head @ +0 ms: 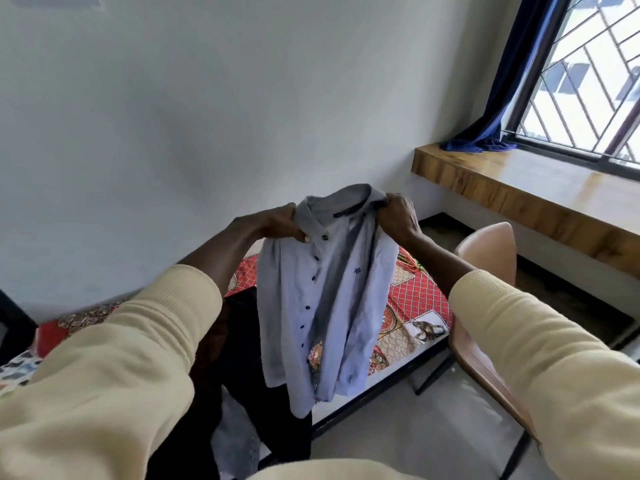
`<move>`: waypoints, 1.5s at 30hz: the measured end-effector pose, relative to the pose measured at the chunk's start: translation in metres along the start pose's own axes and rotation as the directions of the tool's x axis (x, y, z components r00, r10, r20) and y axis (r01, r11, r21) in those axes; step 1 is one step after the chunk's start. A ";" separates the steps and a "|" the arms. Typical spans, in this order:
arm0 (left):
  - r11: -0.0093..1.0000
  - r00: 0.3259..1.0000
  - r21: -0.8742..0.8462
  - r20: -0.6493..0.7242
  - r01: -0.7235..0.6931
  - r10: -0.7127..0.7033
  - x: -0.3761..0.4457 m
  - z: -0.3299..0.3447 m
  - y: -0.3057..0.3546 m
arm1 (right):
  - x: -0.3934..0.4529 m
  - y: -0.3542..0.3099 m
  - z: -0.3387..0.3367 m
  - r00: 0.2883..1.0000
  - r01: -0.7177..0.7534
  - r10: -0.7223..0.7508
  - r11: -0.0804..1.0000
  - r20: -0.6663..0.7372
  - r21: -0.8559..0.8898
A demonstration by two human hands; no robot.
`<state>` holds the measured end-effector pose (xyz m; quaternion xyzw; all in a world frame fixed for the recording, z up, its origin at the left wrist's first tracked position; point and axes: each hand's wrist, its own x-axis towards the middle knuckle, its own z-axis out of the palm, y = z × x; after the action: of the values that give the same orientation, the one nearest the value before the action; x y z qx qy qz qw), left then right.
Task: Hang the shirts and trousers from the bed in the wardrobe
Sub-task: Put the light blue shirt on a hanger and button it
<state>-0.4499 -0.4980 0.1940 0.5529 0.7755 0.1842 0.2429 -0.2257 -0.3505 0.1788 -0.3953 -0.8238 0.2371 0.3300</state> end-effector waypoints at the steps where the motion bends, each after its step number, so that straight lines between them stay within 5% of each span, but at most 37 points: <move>1: 0.999 0.998 -0.014 0.056 0.030 -0.029 -0.002 0.002 0.003 | -0.003 -0.001 0.002 0.997 -0.083 0.082 0.993 0.010 0.086; 4: 0.998 1.000 -0.061 -0.023 0.008 -0.009 0.002 0.004 0.004 | -0.012 -0.001 0.007 0.972 -0.234 0.222 0.933 0.073 0.274; 8: 0.972 0.964 -0.234 -0.265 -0.031 -0.033 0.007 0.002 -0.007 | 0.001 0.013 0.004 0.978 -0.189 0.141 0.915 0.157 0.357; 14: 0.948 0.932 -0.313 -0.358 -0.055 -0.064 0.014 -0.007 -0.004 | 0.018 0.015 -0.006 0.922 -0.023 -0.006 0.997 0.387 0.070; 18: 0.935 0.928 -0.355 -0.353 -0.012 -0.123 0.020 -0.009 0.002 | 0.031 0.027 -0.009 0.961 0.161 -0.144 0.985 0.237 -0.056; 21: 0.907 0.936 -0.421 -0.330 -0.032 -0.121 0.024 -0.013 0.001 | 0.029 0.034 -0.012 0.997 -0.069 0.059 0.959 0.042 0.273; 24: 0.883 0.932 -0.462 -0.348 -0.081 -0.096 0.028 -0.011 0.013 | 0.025 0.032 -0.009 0.964 -0.262 0.217 0.873 0.154 0.411; 28: 0.841 0.914 -0.521 -0.397 -0.144 -0.089 0.039 -0.008 0.023 | 0.029 0.032 -0.010 0.939 -0.340 0.272 0.831 0.213 0.440; 30: 0.850 0.913 -0.516 -0.390 -0.109 -0.120 0.042 -0.006 0.026 | 0.031 0.037 -0.012 0.944 -0.316 0.247 0.868 0.217 0.384; 32: 0.961 0.915 -0.275 -0.380 0.030 -0.138 0.041 -0.004 0.032 | 0.031 0.044 -0.016 0.946 -0.232 0.168 0.948 0.277 0.217; 35: 0.986 0.932 -0.026 -0.323 0.165 -0.165 0.043 0.001 0.033 | 0.032 0.054 -0.021 0.882 -0.013 0.003 1.000 0.470 0.018; 39: 0.940 0.964 -0.220 0.021 0.262 -0.264 0.038 0.011 0.020 | 0.029 0.071 -0.018 0.873 0.140 -0.061 0.982 0.484 -0.129; 45: 0.896 0.947 -0.363 -0.089 0.258 -0.309 0.038 0.039 -0.006 | 0.031 0.123 -0.003 0.956 0.118 -0.057 0.973 0.288 -0.199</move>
<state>-0.4426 -0.4635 0.1525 0.3675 0.8188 0.3196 0.3040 -0.1771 -0.2544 0.1116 -0.3538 -0.8997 0.1858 0.1756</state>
